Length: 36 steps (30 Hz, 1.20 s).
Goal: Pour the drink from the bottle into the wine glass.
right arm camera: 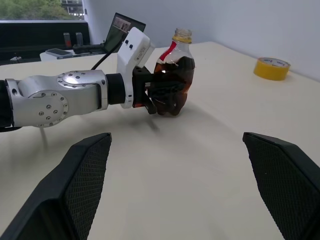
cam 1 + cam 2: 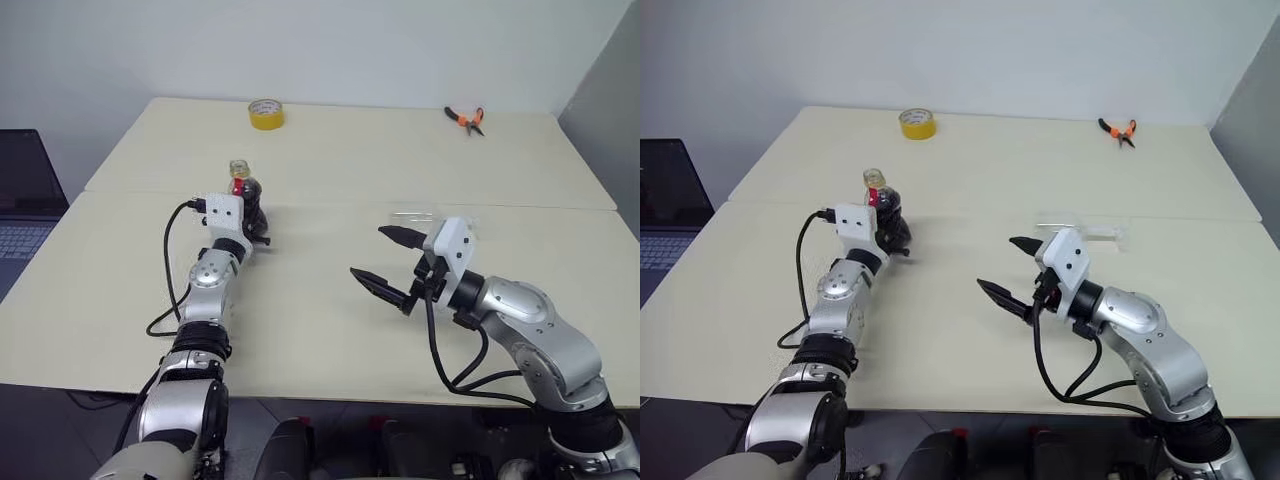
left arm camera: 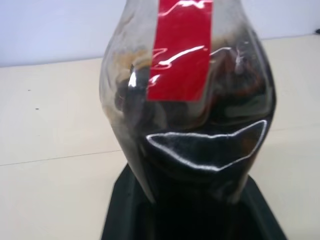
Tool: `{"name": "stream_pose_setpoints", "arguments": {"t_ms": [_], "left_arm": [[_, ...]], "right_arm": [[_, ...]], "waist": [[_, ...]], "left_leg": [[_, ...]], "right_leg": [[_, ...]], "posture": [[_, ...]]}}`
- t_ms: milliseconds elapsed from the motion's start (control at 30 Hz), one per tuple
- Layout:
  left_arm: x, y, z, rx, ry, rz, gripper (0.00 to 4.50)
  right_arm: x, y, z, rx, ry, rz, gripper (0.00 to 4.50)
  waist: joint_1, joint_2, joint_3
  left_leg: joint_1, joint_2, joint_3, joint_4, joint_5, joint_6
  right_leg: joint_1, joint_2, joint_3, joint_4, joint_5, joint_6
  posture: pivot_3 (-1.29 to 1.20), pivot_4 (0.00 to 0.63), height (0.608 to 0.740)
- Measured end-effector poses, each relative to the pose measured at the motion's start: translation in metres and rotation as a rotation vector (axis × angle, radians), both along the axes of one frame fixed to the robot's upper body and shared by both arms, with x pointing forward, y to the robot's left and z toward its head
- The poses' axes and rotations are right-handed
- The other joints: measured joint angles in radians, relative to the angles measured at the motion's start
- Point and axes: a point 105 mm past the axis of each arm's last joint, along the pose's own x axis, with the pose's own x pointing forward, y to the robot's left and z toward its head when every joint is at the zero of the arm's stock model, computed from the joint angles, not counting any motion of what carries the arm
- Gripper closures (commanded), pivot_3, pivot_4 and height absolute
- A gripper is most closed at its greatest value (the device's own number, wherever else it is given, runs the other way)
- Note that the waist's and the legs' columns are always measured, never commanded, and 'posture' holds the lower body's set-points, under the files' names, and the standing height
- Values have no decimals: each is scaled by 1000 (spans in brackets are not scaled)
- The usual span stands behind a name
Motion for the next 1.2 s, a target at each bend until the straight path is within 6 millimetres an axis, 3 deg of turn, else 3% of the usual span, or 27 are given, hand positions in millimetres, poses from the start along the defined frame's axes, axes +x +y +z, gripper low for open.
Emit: {"name": "stream_pose_setpoints", "arguments": {"t_ms": [267, 500, 733, 900, 1000, 1200], "left_arm": [[-13, 1, -13, -4, -14, 5, 42], [-32, -1, -2, 36, -64, -25, 42], [-92, -1, -39, 33, 123, -133, 42], [-107, 5, -32, 52, 158, -168, 42], [-113, -4, -26, 91, 166, -247, 42], [-115, -56, 5, 186, 113, -522, 42]], "right_arm": [[0, -1, -2, -35, -22, -1, 0], [-4, -9, -12, -73, -3, -17, 0], [4, -56, -16, -137, -54, -252, 0], [10, -66, -12, -180, -136, -325, 0], [24, -79, -13, -252, -187, -408, 0], [58, -102, -30, -632, -342, -527, 0]], "waist": [[0, 0, 0], [-1, 0, 0], [-3, 0, 0], [-2, 0, 0], [-1, 0, 0], [-1, 0, 0]], "left_leg": [[0, 0, 0, 0, 0, 0], [0, 0, 0, 0, 0, 0], [2, 1, 0, -1, 0, 0], [2, 0, 0, -1, 0, 0], [2, 0, 1, -1, 0, 0], [2, 1, 1, -1, 0, -1]], "right_leg": [[0, 0, 0, 0, 0, 0], [0, 0, 1, 0, 0, 0], [1, 0, 1, 2, 0, 0], [1, 0, 1, 2, 0, 0], [1, 0, 2, 1, 0, 0], [1, 0, 2, 2, 0, 0]], "posture": [[0, 150, 740], [0, 150, 740], [0, 150, 740], [0, 150, 740], [0, 150, 740], [0, 150, 740]]}}
